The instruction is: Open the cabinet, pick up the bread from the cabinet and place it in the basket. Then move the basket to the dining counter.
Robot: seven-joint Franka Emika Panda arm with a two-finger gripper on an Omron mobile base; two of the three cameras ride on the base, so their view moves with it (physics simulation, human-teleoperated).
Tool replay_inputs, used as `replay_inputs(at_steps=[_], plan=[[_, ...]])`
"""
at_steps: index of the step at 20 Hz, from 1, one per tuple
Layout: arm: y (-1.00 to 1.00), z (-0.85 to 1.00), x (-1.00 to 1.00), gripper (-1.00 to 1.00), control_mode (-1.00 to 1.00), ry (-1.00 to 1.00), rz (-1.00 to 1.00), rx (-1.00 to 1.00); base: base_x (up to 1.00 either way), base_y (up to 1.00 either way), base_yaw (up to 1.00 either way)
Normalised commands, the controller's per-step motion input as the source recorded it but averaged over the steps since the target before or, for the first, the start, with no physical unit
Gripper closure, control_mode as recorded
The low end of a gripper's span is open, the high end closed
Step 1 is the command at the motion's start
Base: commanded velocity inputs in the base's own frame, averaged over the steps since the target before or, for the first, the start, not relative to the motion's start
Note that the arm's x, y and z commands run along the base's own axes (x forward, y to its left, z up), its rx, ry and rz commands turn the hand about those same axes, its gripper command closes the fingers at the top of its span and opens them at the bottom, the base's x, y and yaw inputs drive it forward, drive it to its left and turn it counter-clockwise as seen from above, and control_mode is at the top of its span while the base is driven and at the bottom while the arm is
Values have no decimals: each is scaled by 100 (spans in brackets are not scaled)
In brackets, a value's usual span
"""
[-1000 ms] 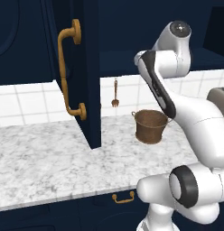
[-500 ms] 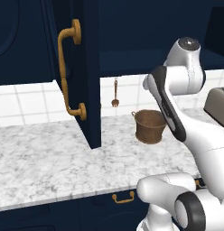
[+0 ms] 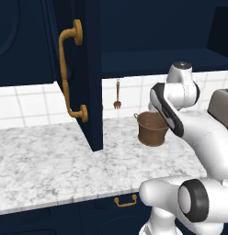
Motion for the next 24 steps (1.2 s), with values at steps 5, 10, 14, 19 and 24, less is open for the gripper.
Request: replay_inputs(at_steps=[5,10,14,19,24], plan=[[-6,-70,74,100,-100,5,2,0,0,0,0],[-1,-52,69,100,-100,0,3,0,0,0,0],[-16,-38,54,100,-100,0,1,0,0,0,0],[-18,-41,21,100,-100,0,0,0,0,0,0],[-3,-40,21,100,-100,0,0,0,0,0,0]])
